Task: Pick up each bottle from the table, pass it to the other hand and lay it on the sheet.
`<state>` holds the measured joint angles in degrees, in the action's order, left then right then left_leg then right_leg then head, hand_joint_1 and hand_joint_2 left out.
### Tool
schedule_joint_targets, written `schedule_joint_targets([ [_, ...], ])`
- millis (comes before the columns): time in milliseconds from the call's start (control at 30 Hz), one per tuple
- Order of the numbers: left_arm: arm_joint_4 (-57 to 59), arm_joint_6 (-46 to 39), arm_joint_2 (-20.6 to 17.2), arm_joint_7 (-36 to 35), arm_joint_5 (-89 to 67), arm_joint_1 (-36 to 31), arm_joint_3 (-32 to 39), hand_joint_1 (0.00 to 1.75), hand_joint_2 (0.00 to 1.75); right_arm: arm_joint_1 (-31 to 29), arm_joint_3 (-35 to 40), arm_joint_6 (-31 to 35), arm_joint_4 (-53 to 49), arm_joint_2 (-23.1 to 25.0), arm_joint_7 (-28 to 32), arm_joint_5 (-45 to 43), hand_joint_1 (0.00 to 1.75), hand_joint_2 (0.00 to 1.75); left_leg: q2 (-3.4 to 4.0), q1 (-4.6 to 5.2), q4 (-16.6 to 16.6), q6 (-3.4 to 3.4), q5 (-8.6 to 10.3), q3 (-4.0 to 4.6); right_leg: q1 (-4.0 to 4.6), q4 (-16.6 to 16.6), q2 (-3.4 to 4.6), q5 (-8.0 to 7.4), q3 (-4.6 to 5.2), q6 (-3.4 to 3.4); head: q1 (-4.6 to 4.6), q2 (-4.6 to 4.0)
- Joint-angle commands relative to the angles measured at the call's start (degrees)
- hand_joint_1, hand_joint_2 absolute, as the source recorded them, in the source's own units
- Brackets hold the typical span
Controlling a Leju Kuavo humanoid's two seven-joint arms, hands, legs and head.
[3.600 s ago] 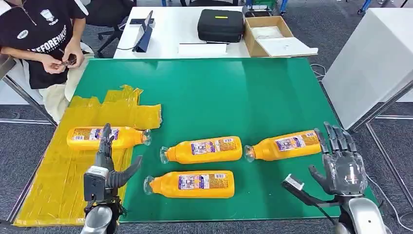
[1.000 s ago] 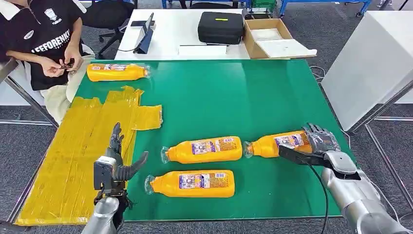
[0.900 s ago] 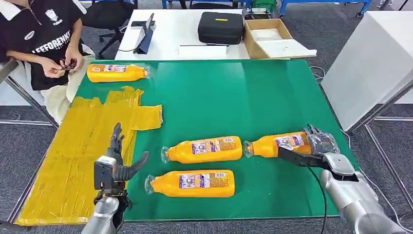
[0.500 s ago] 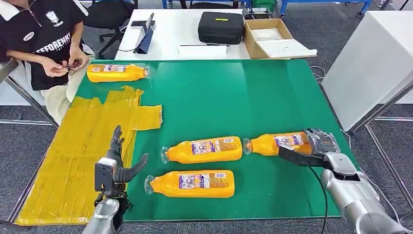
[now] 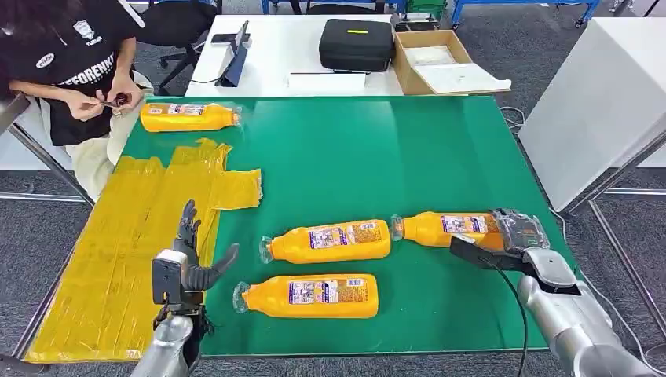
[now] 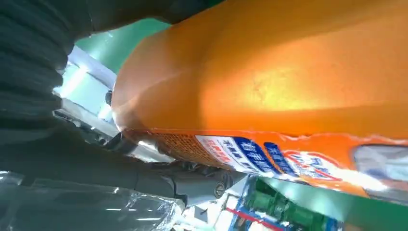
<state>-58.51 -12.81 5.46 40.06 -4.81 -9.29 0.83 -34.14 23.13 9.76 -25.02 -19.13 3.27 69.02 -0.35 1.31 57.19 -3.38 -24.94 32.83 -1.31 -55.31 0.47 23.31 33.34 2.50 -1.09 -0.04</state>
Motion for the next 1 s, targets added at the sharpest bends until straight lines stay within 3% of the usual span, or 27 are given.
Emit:
schedule_joint_targets([
  [33,4.9,-0.2,-1.0,-0.1,0.7,-2.0,0.9,0.00,1.75,3.5,-8.4,9.3,-9.5,4.5,-1.1,-3.9,1.75,1.75,0.14,-0.10,0.0,0.34,-0.02,0.03,0.10,0.1,0.07,-0.04,0.05,-0.21,0.00,0.00],
  [567,1.3,-0.3,-0.5,-1.8,-1.1,0.0,2.6,0.00,1.75,10.3,-11.2,13.6,-20.8,7.8,-8.3,-3.3,1.75,1.75,-0.01,-0.07,0.0,0.21,0.00,0.48,0.06,0.0,-0.02,0.01,0.46,-0.11,-0.02,0.00],
  [667,0.5,0.1,-0.3,-2.2,-1.4,0.9,2.7,0.00,1.75,14.2,-14.6,15.7,-27.7,9.8,-3.0,-10.4,1.75,1.75,-0.04,-0.05,0.0,0.18,0.00,0.51,0.04,0.0,-0.03,0.01,0.49,-0.09,-0.02,0.00],
  [767,-1.4,1.0,0.1,-2.2,-1.4,2.4,1.8,0.00,1.75,18.2,-15.5,19.4,-33.5,13.1,9.4,-25.1,1.75,1.75,0.06,-0.19,0.0,0.49,-0.17,0.27,0.17,0.0,0.01,0.13,0.24,-0.29,0.00,0.00],
  [800,-2.0,1.1,0.0,-2.1,-1.9,2.8,1.1,0.00,1.75,19.0,-14.8,19.7,-34.2,14.2,11.7,-28.3,1.75,1.75,-0.01,-0.09,0.0,0.22,-0.04,0.49,0.08,0.0,0.00,0.03,0.47,-0.13,0.00,0.02],
  [1000,-4.9,1.3,0.0,-2.2,-2.5,3.6,-1.4,0.00,1.75,20.2,-12.0,24.3,-37.2,20.0,21.2,-38.3,1.75,1.75,0.05,-0.18,0.0,0.37,-0.10,0.44,0.16,0.0,0.01,0.08,0.46,-0.23,0.00,0.02],
])
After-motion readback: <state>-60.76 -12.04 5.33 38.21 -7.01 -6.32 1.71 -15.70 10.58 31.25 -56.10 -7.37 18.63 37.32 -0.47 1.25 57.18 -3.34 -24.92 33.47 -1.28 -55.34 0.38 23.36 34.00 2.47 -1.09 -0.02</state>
